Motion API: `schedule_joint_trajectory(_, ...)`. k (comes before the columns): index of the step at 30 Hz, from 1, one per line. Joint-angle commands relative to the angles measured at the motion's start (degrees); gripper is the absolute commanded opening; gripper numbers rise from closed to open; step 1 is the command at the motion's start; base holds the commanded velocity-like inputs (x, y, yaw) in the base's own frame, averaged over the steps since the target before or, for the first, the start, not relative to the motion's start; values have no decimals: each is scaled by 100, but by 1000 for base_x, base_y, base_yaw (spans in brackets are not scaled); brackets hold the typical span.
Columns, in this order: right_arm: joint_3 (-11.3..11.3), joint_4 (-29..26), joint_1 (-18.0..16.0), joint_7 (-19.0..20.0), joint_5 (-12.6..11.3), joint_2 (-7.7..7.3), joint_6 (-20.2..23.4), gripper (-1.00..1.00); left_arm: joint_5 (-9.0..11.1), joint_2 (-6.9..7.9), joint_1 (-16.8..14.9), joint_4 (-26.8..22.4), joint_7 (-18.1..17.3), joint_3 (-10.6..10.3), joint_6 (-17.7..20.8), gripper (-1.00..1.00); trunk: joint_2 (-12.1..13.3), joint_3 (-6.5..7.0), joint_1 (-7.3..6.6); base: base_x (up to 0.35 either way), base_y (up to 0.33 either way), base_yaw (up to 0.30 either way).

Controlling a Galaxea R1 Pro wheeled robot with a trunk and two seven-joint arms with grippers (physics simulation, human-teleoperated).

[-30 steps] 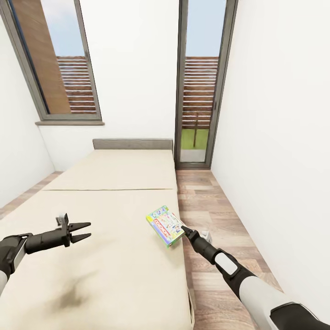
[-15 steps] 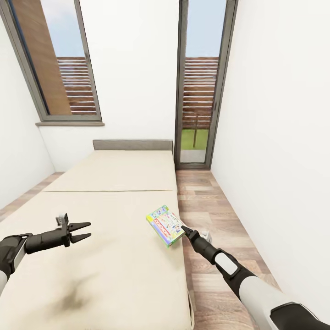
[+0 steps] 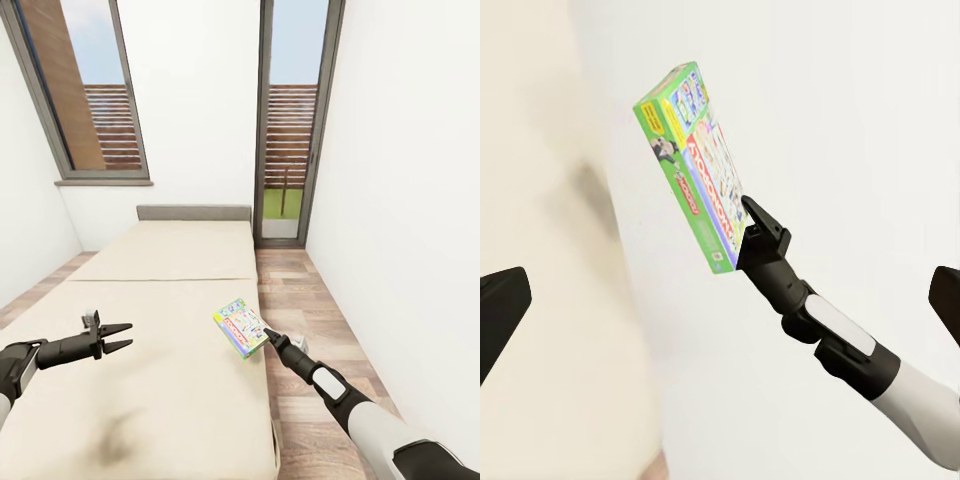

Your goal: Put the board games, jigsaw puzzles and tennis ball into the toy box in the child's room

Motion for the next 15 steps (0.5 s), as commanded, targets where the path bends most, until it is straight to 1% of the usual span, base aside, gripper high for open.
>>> schedule_joint_trajectory(1,23,5,-4,10,-57,-2,31,-100,-25,-1,-3,-1,-32,10,61,100,39,13,-23,-2,0,0)
schedule_joint_trajectory(7,25,5,-4,14,-57,-2,7,-100,-25,-1,-2,-1,-32,18,61,100,280,121,-155,0,0,0)
schedule_joint_trajectory(10,48,5,-4,24,-60,-2,-107,-100,-25,-1,-1,-1,-29,18,59,100,400,174,-221,0,0,0)
schedule_joint_trajectory(15,63,5,-4,27,-62,-2,-147,-100,-25,-1,0,-1,-24,19,53,100,601,264,-331,0,0,0)
